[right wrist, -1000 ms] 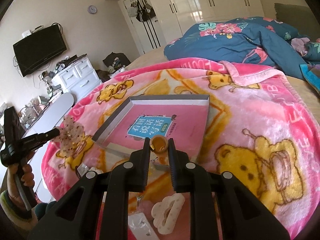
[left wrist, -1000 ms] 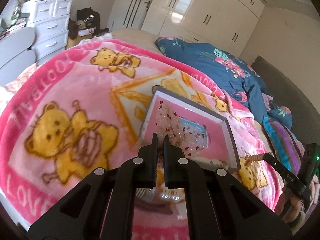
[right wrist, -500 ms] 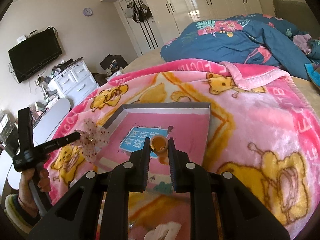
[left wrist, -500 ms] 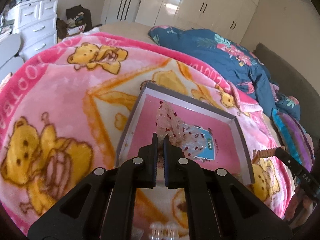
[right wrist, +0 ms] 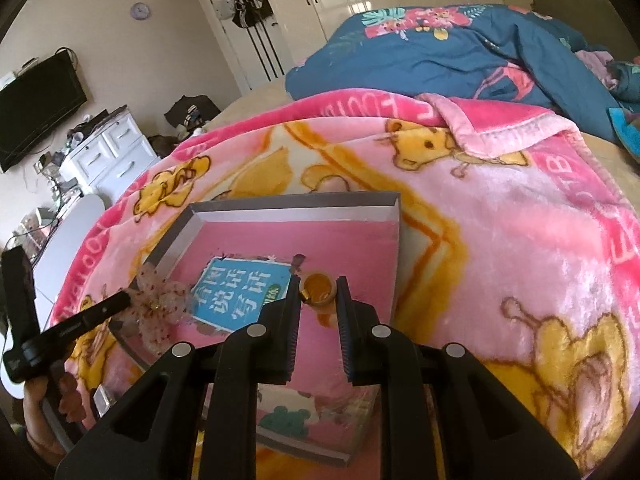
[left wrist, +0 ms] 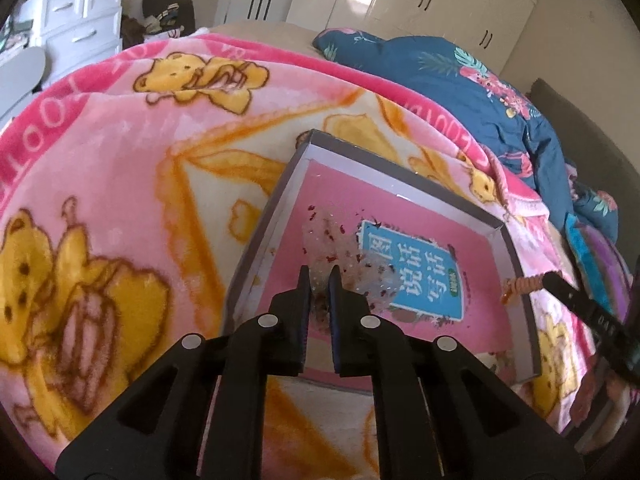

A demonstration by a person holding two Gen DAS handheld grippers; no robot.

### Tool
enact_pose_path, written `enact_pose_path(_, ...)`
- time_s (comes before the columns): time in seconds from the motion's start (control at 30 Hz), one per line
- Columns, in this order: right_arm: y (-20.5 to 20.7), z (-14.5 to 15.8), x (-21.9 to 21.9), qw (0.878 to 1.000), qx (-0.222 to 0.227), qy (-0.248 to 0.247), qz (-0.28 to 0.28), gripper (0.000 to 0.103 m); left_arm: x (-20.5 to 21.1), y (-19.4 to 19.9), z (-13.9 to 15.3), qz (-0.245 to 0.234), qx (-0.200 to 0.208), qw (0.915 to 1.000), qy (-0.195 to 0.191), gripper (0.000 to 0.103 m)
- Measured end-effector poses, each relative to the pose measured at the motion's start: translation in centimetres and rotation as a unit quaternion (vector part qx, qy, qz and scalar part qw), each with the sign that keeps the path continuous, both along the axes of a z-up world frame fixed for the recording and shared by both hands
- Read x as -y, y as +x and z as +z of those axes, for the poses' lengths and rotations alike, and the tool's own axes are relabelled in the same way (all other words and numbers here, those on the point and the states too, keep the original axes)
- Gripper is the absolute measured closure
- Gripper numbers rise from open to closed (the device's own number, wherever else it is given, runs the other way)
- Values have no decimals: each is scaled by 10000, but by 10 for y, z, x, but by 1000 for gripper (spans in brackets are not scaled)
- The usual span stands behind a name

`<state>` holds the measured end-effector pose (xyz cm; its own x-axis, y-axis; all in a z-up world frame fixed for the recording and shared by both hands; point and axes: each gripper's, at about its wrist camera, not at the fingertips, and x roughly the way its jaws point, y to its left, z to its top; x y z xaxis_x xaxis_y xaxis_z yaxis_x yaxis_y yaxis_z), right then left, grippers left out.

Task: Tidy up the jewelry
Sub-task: 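Open the left tool to drop the bow in the box while the right tool releases the hair tie there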

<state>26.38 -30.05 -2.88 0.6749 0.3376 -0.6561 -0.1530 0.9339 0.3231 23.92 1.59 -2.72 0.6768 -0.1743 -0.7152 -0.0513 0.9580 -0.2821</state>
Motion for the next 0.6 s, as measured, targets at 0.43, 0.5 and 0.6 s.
enact_pose_path(0.43,-13,9,10,9997,59,249,8,59,-4,-7,-17,2,-472,9989,-7,84)
enact_pose_path(0.5,-17,13,15,9995,70,312,0,57,-3,-9,-15,-3,-476,9989,33,84)
enact_pose_path(0.6,-24,18,18,9994,124,329,-8,54,-2,-12,-14,-21,-501,9987,48,84)
